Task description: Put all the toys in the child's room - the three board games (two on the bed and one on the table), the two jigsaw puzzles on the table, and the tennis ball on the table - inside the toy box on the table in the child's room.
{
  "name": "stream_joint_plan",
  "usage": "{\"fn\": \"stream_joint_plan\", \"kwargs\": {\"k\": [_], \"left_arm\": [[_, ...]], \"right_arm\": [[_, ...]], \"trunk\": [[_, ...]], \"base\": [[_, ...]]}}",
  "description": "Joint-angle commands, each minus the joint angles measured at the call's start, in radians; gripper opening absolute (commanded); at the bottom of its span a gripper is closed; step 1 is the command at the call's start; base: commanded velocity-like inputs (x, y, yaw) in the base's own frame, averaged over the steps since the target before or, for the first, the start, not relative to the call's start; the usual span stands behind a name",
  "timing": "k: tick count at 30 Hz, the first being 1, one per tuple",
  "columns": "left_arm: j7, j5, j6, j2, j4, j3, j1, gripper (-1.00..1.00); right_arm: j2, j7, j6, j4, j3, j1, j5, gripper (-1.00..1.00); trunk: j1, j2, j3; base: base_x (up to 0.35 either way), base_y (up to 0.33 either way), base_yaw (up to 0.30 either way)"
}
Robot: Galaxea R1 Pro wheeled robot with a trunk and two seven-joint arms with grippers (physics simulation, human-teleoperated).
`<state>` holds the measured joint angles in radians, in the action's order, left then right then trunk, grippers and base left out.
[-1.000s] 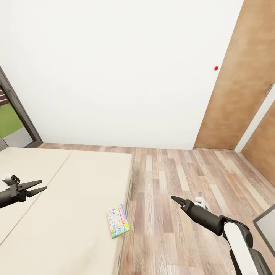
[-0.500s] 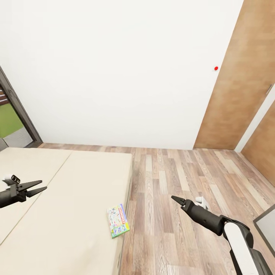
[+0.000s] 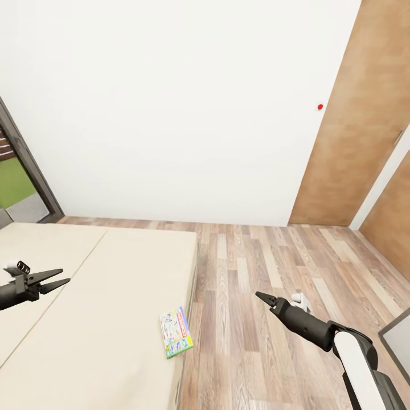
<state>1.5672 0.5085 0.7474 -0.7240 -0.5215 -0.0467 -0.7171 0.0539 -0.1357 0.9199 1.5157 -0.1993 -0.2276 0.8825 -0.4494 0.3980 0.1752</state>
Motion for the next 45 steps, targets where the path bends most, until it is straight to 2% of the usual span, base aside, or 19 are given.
{"fn": "stream_joint_plan", "kwargs": {"k": [1, 16, 37, 45], "left_arm": [[0.004, 0.000, 0.011, 0.000, 0.000, 0.001, -0.001, 1.00], [0.004, -0.002, 0.010, 0.012, 0.000, 0.001, -0.001, 1.00], [0.004, -0.001, 0.010, 0.014, 0.000, 0.001, -0.001, 1.00], [0.004, -0.002, 0.010, 0.014, 0.000, 0.001, -0.001, 1.00]], "right_arm": [[0.000, -0.010, 0.005, 0.000, -0.002, -0.001, -0.010, 1.00], [-0.001, -0.010, 0.004, 0.000, -0.002, -0.001, -0.010, 1.00], [0.000, -0.010, 0.005, -0.007, -0.002, -0.001, -0.010, 1.00], [0.000, -0.010, 0.005, -0.007, -0.002, -0.001, -0.010, 1.00]], "trunk": [[-0.001, 0.002, 0.000], [-0.001, 0.002, -0.024], [-0.001, 0.002, -0.059], [-0.001, 0.002, -0.067]], "base": [[0.000, 0.000, 0.004], [0.000, -0.060, 0.057], [0.000, -0.007, 0.072], [0.000, -0.168, 0.060]]}}
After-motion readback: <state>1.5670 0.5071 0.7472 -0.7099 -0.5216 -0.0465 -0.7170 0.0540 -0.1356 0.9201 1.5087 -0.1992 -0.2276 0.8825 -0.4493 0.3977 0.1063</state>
